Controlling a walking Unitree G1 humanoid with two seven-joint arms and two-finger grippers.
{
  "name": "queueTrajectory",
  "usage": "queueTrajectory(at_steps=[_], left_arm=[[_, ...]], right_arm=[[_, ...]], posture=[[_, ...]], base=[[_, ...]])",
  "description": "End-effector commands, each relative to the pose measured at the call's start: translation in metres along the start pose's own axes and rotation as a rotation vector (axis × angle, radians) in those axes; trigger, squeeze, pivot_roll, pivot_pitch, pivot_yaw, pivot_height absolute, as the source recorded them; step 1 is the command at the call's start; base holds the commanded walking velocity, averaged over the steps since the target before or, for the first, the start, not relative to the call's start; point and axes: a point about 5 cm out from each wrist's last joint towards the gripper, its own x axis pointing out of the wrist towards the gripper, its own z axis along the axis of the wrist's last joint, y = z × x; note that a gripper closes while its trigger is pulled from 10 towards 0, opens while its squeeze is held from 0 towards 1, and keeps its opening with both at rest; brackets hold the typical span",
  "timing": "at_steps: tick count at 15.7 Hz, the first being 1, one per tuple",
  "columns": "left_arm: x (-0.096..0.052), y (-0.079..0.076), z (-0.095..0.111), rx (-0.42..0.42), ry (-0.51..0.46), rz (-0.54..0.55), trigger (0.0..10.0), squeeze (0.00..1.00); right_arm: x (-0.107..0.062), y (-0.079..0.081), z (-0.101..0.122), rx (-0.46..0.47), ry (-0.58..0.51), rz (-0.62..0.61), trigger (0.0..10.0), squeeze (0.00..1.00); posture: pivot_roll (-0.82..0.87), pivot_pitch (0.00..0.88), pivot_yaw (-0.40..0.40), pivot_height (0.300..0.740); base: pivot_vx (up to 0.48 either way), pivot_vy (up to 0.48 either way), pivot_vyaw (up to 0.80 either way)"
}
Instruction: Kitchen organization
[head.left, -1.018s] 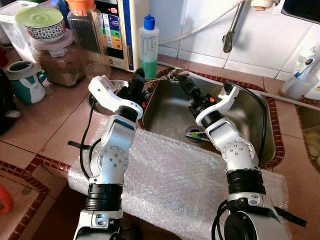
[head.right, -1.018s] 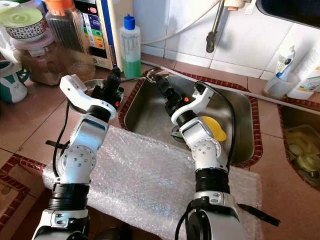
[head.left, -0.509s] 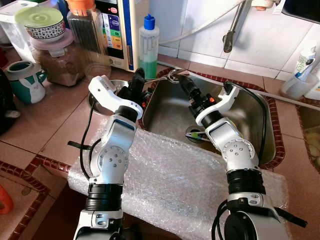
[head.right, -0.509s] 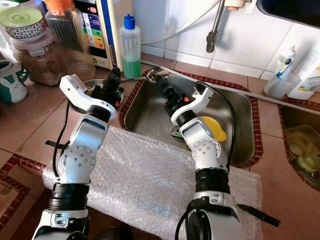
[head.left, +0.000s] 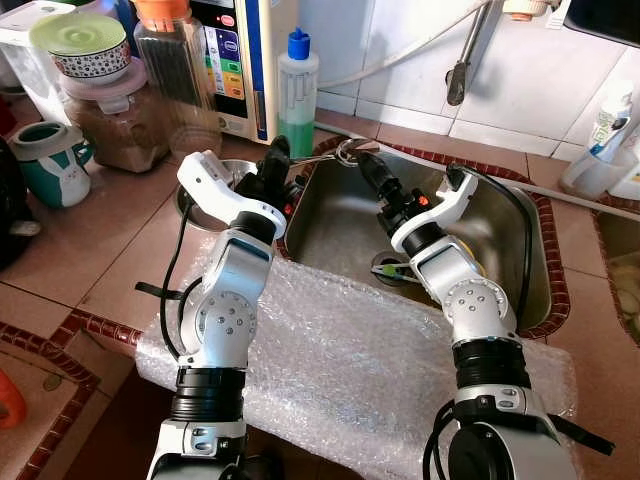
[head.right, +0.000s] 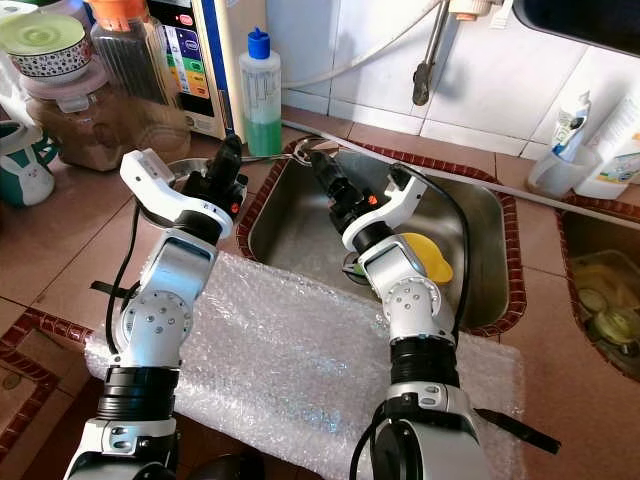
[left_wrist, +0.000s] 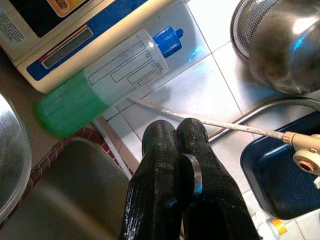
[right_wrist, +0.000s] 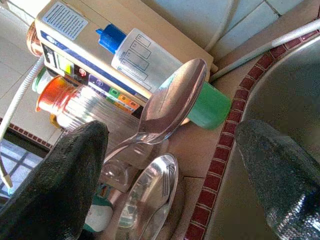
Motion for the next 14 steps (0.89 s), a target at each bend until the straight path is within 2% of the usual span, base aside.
queueTrajectory(at_steps=[1, 11, 12, 13, 14], left_arm=[[0.01, -0.039, -0.011, -0.093, -0.002, -0.108, 1.6, 0.0], [0.01, -0.039, -0.011, -0.093, -0.002, -0.108, 1.6, 0.0], [0.009, -0.039, -0.015, -0.123, 0.035, -0.109, 2.4, 0.0], [-0.003, -0.031, -0.026, 0.064, 0.212, -0.184, 3.6, 0.0], [-0.013, -0.02, -0.031, 0.164, 0.301, -0.197, 3.6, 0.0]], right_arm=[[0.001, 0.001, 0.0, -0.005, 0.0, 0.007, 10.0, 0.0], [0.001, 0.001, 0.0, -0.005, 0.0, 0.007, 10.0, 0.0], [0.002, -0.005, 0.001, -0.02, -0.017, -0.029, 10.0, 0.0], [-0.02, -0.029, 0.015, -0.266, -0.037, -0.23, 10.0, 0.0], [-0.031, -0.035, 0.024, -0.414, -0.044, -0.301, 10.0, 0.0]], posture=[[0.02, 0.125, -0.027, 0.74], [0.02, 0.125, -0.027, 0.74], [0.03, 0.124, -0.009, 0.74], [0.05, 0.048, 0.079, 0.74], [0.05, 0.053, 0.086, 0.74]], base=[[0.0, 0.0, 0.0], [0.0, 0.0, 0.0], [0.0, 0.0, 0.0], [0.0, 0.0, 0.0], [0.0, 0.0, 0.0]])
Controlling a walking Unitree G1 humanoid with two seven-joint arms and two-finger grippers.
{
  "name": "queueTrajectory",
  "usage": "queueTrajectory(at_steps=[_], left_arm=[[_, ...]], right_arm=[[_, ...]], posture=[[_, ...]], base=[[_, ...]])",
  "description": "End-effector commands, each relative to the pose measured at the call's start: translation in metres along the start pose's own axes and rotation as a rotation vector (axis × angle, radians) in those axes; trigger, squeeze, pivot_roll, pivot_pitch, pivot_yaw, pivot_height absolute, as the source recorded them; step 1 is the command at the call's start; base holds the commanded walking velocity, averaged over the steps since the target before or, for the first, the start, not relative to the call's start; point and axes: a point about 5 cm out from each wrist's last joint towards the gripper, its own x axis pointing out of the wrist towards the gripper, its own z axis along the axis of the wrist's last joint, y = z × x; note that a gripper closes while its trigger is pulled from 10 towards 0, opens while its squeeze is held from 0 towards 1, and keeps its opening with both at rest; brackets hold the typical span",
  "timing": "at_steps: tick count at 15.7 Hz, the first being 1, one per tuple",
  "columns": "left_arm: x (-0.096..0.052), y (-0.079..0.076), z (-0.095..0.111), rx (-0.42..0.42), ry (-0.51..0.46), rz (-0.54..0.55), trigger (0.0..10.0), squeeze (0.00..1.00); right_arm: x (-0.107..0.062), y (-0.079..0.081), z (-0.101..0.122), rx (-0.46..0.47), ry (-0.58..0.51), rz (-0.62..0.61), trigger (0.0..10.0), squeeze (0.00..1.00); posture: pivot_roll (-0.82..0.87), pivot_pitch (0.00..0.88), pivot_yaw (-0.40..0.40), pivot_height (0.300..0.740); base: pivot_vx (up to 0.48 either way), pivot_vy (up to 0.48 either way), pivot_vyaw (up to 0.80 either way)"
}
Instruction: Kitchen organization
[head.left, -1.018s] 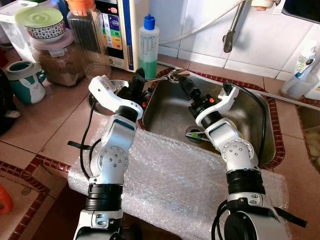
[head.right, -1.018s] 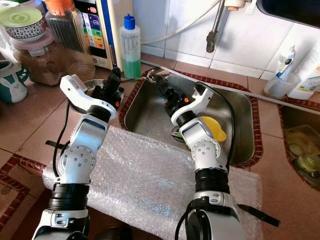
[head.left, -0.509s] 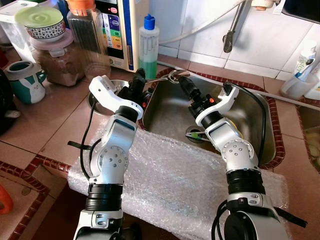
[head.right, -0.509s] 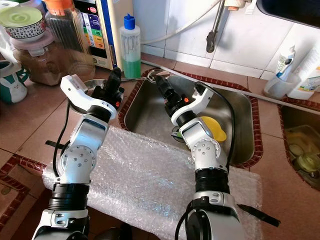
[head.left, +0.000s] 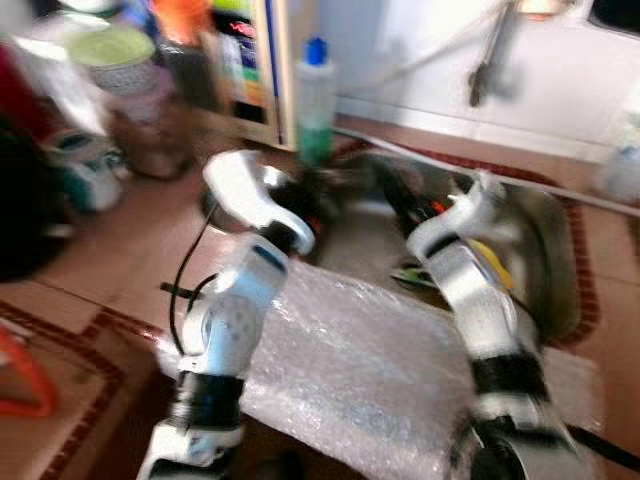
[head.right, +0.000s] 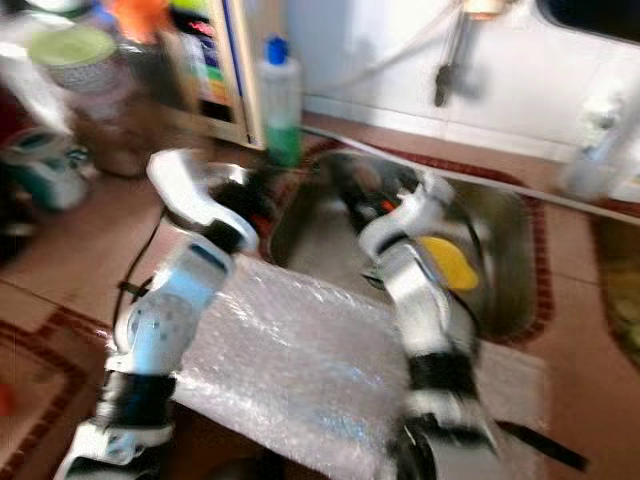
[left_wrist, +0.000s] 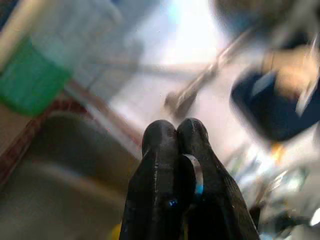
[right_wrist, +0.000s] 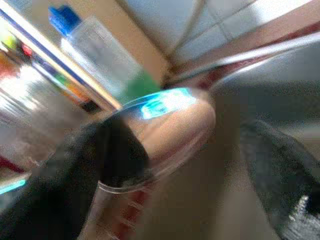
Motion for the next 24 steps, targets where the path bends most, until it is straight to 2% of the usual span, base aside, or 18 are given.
queueTrajectory(at_steps=[1, 2, 3, 5, 8, 9, 10, 11, 14, 15, 18, 20, 22, 23, 24], left_arm=[[-0.005, -0.003, -0.008, 0.029, 0.053, -0.036, 3.6, 0.0], [-0.01, -0.002, -0.009, 0.035, 0.056, -0.038, 3.4, 0.0], [-0.015, 0.001, -0.01, 0.048, 0.064, -0.036, 3.3, 0.0], [-0.017, 0.005, -0.012, 0.055, 0.062, -0.012, 3.2, 0.0], [-0.014, 0.009, -0.004, 0.033, -0.001, 0.015, 3.2, 0.0], [-0.015, 0.012, -0.004, 0.033, -0.014, 0.023, 3.3, 0.0], [-0.01, 0.016, 0.001, 0.024, -0.051, 0.041, 4.0, 0.0], [-0.004, 0.017, 0.008, 0.019, -0.092, 0.047, 4.2, 0.0], [0.004, 0.023, 0.027, 0.013, -0.178, 0.059, 4.3, 0.0], [0.006, 0.027, 0.028, -0.016, -0.184, 0.074, 4.1, 0.0], [0.016, 0.021, 0.017, -0.074, -0.168, 0.043, 3.9, 0.0], [0.02, 0.017, 0.003, -0.092, -0.117, 0.013, 4.0, 0.0], [0.016, 0.022, -0.007, -0.07, -0.069, 0.019, 5.5, 0.0], [0.012, 0.024, -0.009, -0.044, -0.049, 0.016, 5.9, 0.0], [0.007, 0.025, -0.009, -0.014, -0.037, 0.006, 5.7, 0.0]], right_arm=[[-0.004, -0.011, 0.009, -0.102, -0.017, -0.092, 10.0, 0.0], [-0.007, -0.015, 0.008, -0.169, -0.022, -0.117, 10.0, 0.0], [-0.012, -0.015, -0.001, -0.087, -0.011, -0.041, 10.0, 0.0], [-0.014, -0.02, -0.008, -0.084, -0.026, -0.071, 10.0, 0.0], [-0.016, -0.004, -0.013, -0.12, -0.047, -0.049, 10.0, 0.0], [-0.017, -0.003, -0.014, -0.119, -0.055, -0.047, 10.0, 0.0], [-0.019, -0.001, -0.005, -0.104, -0.105, -0.026, 10.0, 0.0], [-0.02, -0.004, 0.005, -0.091, -0.148, -0.038, 10.0, 0.0], [-0.023, -0.008, 0.025, -0.098, -0.225, -0.076, 10.0, 0.0], [-0.025, -0.008, 0.033, -0.09, -0.252, -0.088, 10.0, 0.0], [-0.027, -0.006, 0.029, -0.016, -0.252, -0.076, 10.0, 0.0], [-0.028, -0.003, 0.025, -0.013, -0.241, -0.075, 10.0, 0.0], [-0.032, -0.005, 0.026, -0.039, -0.222, -0.07, 10.0, 0.0], [-0.036, -0.009, 0.027, -0.051, -0.215, -0.077, 10.0, 0.0], [-0.04, -0.013, 0.027, -0.066, -0.202, -0.086, 10.0, 0.0]], posture=[[0.05, 0.051, 0.094, 0.74], [0.06, 0.054, 0.099, 0.74], [0.07, 0.049, 0.101, 0.74], [0.08, 0.039, 0.1, 0.74], [0.06, 0.016, 0.095, 0.74], [0.03, 0.0, 0.097, 0.74], [0.03, 0.0, 0.099, 0.74], [0.03, 0.0, 0.097, 0.74], [-0.01, 0.0, 0.101, 0.74], [-0.04, 0.0, 0.102, 0.74], [-0.06, 0.0, 0.101, 0.74], [-0.07, 0.0, 0.101, 0.74], [-0.07, 0.0, 0.109, 0.74], [-0.07, 0.0, 0.115, 0.74], [-0.07, 0.0, 0.118, 0.74]], base=[[0.0, 0.0, 0.0], [0.0, 0.0, 0.0], [0.0, 0.0, 0.0], [0.0, 0.0, 0.0], [0.0, 0.0, 0.0], [0.0, 0.0, 0.0], [0.0, 0.0, 0.0], [0.0, 0.0, 0.0], [0.0, 0.0, 0.0], [0.0, 0.0, 0.0], [0.0, 0.0, 0.0], [0.0, 0.0, 0.0], [0.0, 0.0, 0.0], [0.0, 0.0, 0.0], [0.0, 0.0, 0.0]])
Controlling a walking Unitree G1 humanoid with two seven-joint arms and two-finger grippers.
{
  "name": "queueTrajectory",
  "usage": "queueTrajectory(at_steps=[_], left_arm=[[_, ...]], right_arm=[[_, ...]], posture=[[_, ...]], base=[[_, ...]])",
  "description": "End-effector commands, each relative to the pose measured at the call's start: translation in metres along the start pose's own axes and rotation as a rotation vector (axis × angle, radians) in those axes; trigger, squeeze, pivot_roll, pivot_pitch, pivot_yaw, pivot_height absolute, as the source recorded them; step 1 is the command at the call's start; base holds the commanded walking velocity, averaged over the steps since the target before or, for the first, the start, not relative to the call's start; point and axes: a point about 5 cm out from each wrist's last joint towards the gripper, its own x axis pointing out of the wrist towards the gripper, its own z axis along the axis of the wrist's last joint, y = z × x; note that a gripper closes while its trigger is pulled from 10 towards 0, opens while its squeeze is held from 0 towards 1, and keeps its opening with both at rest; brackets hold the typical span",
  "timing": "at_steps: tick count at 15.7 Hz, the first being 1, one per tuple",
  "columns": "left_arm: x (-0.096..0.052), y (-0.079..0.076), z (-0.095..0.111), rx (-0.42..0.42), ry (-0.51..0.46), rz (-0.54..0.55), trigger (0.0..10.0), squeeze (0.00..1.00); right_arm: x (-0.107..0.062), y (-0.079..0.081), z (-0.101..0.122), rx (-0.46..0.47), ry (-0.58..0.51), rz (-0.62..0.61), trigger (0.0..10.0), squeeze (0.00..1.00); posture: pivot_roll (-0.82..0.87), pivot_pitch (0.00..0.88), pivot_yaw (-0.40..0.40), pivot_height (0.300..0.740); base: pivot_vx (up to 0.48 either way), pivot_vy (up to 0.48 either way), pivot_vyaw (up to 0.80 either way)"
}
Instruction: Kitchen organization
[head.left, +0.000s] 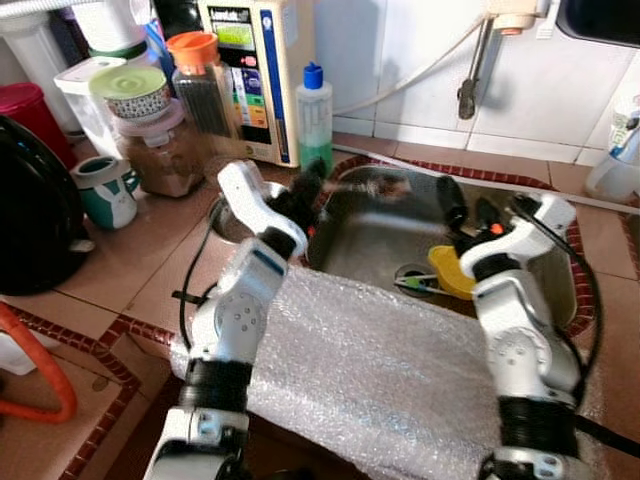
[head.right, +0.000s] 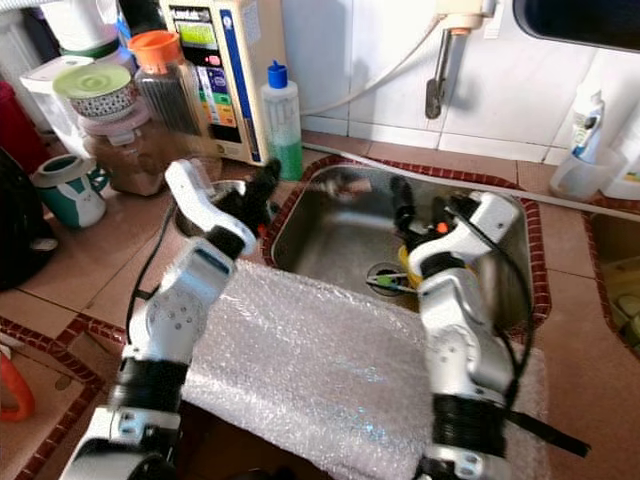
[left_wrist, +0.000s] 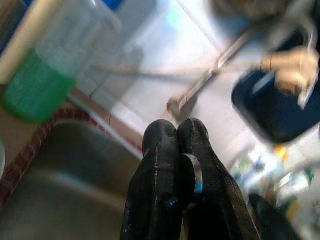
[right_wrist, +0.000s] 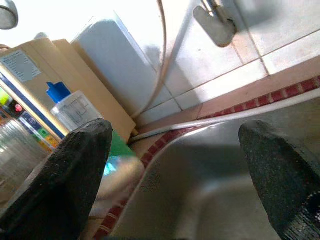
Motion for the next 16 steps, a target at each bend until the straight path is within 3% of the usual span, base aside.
queueTrajectory(at_steps=[1, 2, 5, 6, 7, 9, 10, 16], left_arm=[[-0.007, -0.001, 0.005, 0.059, 0.036, -0.037, 5.5, 0.0], [-0.012, 0.0, 0.007, 0.096, 0.06, -0.049, 5.3, 0.0], [-0.027, 0.007, 0.009, 0.217, 0.148, -0.058, 6.5, 0.0], [-0.033, 0.012, 0.009, 0.277, 0.18, -0.046, 8.2, 0.0], [-0.036, 0.016, 0.009, 0.315, 0.195, -0.025, 8.2, 0.0], [-0.041, 0.018, 0.004, 0.353, 0.203, 0.024, 9.6, 0.0], [-0.042, 0.016, 0.003, 0.348, 0.183, 0.042, 10.0, 0.0], [-0.039, 0.019, 0.009, 0.298, 0.031, 0.204, 10.0, 0.0]], right_arm=[[-0.004, 0.002, 0.003, -0.059, 0.032, 0.041, 10.0, 0.0], [-0.007, 0.003, 0.004, -0.096, 0.051, 0.067, 10.0, 0.0], [-0.012, 0.004, 0.007, -0.193, 0.089, 0.097, 10.0, 0.0], [-0.013, 0.006, 0.009, -0.236, 0.094, 0.1, 10.0, 0.0], [-0.014, 0.007, 0.009, -0.264, 0.097, 0.098, 10.0, 0.0], [-0.019, 0.012, 0.006, -0.312, 0.106, 0.11, 10.0, 0.0], [-0.019, 0.012, 0.005, -0.284, 0.097, 0.071, 10.0, 0.0], [-0.014, 0.021, 0.011, -0.284, -0.039, -0.053, 10.0, 0.0]], posture=[[-0.07, 0.0, 0.123, 0.74], [-0.06, 0.0, 0.127, 0.74], [-0.05, 0.0, 0.132, 0.74], [-0.04, 0.0, 0.133, 0.74], [-0.04, 0.0, 0.134, 0.74], [-0.04, 0.0, 0.113, 0.74], [-0.04, 0.0, 0.096, 0.74], [-0.05, 0.0, 0.109, 0.74]], base=[[0.0, 0.0, 0.0], [0.0, 0.0, 0.0], [0.0, 0.0, 0.0], [0.0, 0.0, 0.0], [0.0, 0.0, 0.0], [0.0, 0.0, 0.0], [0.0, 0.0, 0.0], [0.0, 0.0, 0.0]])
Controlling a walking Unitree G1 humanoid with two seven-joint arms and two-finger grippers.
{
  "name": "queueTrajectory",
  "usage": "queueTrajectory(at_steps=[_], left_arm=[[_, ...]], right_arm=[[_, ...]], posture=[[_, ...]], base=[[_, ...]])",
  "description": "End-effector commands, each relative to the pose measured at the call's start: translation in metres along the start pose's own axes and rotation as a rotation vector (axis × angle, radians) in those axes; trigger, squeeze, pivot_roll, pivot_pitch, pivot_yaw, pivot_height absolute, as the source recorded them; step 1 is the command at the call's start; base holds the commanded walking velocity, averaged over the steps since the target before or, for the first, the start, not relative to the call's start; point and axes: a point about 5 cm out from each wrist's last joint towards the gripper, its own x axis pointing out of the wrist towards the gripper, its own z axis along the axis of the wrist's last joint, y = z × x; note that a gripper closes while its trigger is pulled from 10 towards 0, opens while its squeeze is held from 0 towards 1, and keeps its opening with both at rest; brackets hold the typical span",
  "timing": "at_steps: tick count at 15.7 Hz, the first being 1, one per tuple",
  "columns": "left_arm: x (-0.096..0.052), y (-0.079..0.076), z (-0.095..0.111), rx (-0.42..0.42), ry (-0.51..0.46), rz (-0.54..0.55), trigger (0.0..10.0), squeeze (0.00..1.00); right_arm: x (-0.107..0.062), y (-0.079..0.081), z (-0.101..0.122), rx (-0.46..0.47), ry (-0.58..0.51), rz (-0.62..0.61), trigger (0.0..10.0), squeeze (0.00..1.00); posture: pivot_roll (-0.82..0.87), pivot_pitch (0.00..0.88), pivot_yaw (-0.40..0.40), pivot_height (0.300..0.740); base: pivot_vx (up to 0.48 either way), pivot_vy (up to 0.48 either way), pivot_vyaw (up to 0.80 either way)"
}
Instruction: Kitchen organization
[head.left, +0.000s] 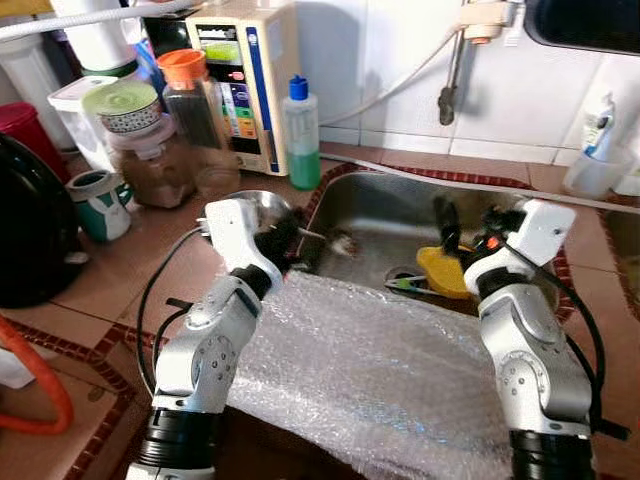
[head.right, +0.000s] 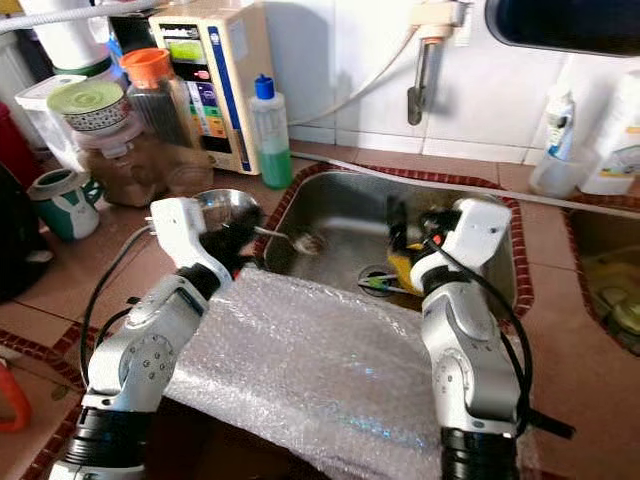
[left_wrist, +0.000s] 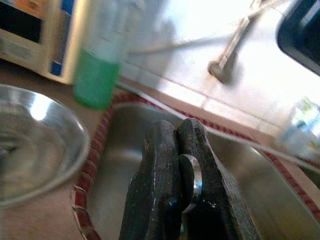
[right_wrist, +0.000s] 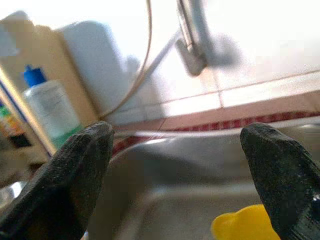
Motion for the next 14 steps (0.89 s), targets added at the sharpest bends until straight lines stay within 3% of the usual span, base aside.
queueTrajectory(at_steps=[1, 2, 4, 9, 14], left_arm=[[0.004, 0.002, 0.007, -0.01, -0.028, 0.04, 10.0, 0.0], [0.006, 0.002, 0.008, -0.028, -0.02, 0.053, 10.0, 0.0], [0.01, -0.002, 0.008, 0.022, -0.013, 0.026, 10.0, 0.0], [0.013, 0.0, 0.013, -0.003, -0.043, 0.05, 10.0, 0.0], [0.014, -0.001, 0.015, -0.015, -0.044, 0.047, 10.0, 0.0]], right_arm=[[0.004, 0.006, 0.008, 0.006, -0.039, -0.005, 10.0, 0.0], [0.006, 0.008, 0.008, 0.006, -0.035, -0.014, 10.0, 0.0], [0.008, 0.013, 0.007, 0.006, -0.033, -0.003, 10.0, 0.0], [0.01, 0.013, 0.009, 0.007, -0.046, -0.011, 10.0, 0.0], [0.012, 0.015, 0.008, 0.019, -0.052, -0.013, 10.0, 0.0]], posture=[[-0.05, 0.0, 0.108, 0.74], [-0.05, 0.0, 0.107, 0.74], [-0.05, 0.0, 0.105, 0.74], [-0.06, 0.0, 0.106, 0.74], [-0.05, 0.0, 0.106, 0.74]], base=[[0.0, 0.0, 0.0], [0.0, 0.0, 0.0], [0.0, 0.0, -0.79], [0.0, 0.0, -0.75], [0.0, 0.0, -0.09]])
